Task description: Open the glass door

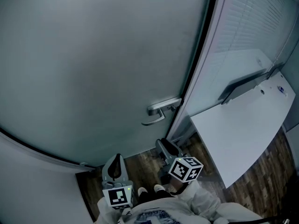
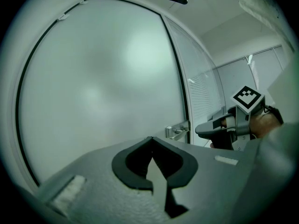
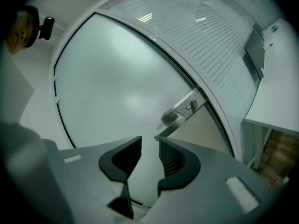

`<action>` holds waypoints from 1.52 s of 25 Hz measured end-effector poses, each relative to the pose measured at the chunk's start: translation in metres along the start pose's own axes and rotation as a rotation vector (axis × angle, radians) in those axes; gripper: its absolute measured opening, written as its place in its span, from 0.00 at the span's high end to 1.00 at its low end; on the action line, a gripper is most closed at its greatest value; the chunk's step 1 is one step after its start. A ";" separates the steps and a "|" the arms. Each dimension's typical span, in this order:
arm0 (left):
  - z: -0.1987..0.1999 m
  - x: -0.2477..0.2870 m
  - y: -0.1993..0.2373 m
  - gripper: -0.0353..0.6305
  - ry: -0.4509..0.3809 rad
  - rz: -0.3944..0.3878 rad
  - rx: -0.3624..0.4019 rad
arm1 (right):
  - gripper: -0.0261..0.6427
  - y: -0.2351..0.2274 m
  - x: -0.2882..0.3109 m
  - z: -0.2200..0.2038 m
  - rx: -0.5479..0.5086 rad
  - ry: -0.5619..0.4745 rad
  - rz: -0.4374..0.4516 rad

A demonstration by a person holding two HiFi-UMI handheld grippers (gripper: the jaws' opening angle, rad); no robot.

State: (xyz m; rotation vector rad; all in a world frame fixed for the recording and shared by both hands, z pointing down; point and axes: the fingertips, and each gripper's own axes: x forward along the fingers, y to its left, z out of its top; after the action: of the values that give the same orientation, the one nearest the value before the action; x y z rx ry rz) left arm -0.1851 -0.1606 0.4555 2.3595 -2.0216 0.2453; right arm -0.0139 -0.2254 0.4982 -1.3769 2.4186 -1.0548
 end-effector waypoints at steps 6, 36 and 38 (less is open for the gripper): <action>0.014 0.008 0.011 0.94 0.001 0.011 0.007 | 0.71 -0.013 0.027 0.001 0.237 -0.004 0.053; -0.006 0.010 0.049 0.94 0.064 0.076 0.043 | 0.79 -0.046 0.121 -0.001 0.710 -0.037 0.172; -0.001 0.011 0.050 0.94 0.054 0.084 0.027 | 0.79 -0.045 0.122 0.000 0.655 -0.021 0.164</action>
State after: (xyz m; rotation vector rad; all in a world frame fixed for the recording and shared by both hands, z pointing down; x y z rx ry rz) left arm -0.2325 -0.1792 0.4542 2.2604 -2.1080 0.3372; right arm -0.0513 -0.3382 0.5504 -0.9381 1.8581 -1.5737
